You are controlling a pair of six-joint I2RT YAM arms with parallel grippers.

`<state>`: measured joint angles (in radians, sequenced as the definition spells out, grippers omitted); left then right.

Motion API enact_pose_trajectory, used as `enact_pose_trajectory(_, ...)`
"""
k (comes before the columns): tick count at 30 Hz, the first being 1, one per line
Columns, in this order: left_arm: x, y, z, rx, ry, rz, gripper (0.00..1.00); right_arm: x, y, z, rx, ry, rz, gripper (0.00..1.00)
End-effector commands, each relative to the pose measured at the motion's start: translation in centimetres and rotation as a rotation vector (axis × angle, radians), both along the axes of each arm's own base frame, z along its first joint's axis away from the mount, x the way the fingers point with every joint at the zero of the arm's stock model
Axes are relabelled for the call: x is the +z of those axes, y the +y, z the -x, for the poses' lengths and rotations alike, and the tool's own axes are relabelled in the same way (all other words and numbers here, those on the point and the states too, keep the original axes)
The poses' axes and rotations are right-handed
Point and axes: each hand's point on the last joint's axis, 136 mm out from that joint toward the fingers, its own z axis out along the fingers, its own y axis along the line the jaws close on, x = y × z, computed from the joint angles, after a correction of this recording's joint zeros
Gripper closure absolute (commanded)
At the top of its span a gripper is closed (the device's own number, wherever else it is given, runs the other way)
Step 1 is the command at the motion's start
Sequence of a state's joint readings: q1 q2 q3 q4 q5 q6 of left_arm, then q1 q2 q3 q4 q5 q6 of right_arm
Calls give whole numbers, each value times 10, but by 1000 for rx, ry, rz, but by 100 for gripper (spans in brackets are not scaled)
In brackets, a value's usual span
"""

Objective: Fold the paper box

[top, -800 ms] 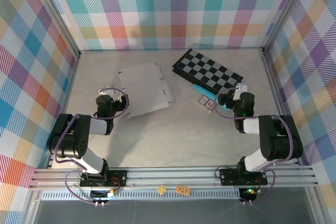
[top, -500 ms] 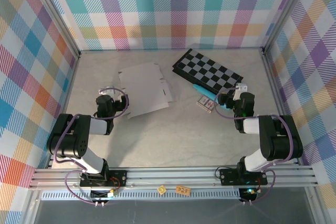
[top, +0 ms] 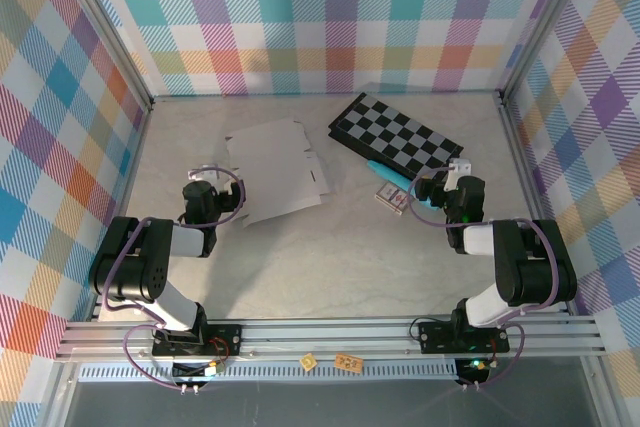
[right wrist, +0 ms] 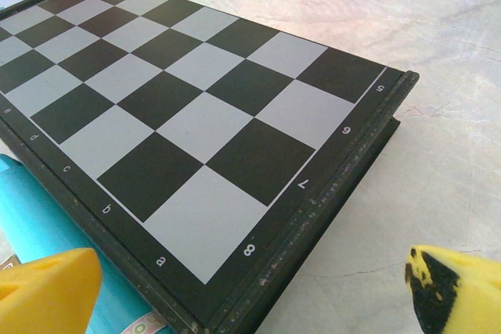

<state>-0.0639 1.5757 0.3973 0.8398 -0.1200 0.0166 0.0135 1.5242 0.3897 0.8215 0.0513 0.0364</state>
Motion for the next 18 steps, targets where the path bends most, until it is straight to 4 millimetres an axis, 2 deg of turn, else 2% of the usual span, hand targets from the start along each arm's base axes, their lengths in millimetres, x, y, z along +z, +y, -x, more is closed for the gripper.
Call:
enact_pose_trajectory(1,11,-5,-5,-24,-36,-1,0,11,1,-4,9,-32,6,1)
enact_pose_trajectory(7,50,-5,7,36,-87,-79,0,47,-4,3,-58,-33,59,1)
enact_pose_trajectory(8,58,-8,9,37,-95,-99,0,60,-2,5,-66,-72,67,1)
enact_pose_trajectory(11,99,-9,8,83,-202,-84,0,108,6,3,-67,-181,46,1)
enact_pose_trajectory(13,129,-12,2,110,-262,-82,0,148,17,-2,-45,-244,77,1)
enact_pose_trajectory(15,165,-15,-6,156,-315,-76,0,197,32,-7,-21,-314,102,1)
enact_pose_trajectory(17,195,-10,-13,252,-313,-14,0,239,45,-11,-28,-331,83,1)
enact_pose_trajectory(18,206,-3,-14,338,-254,71,0,250,45,-14,-64,-271,2,1)
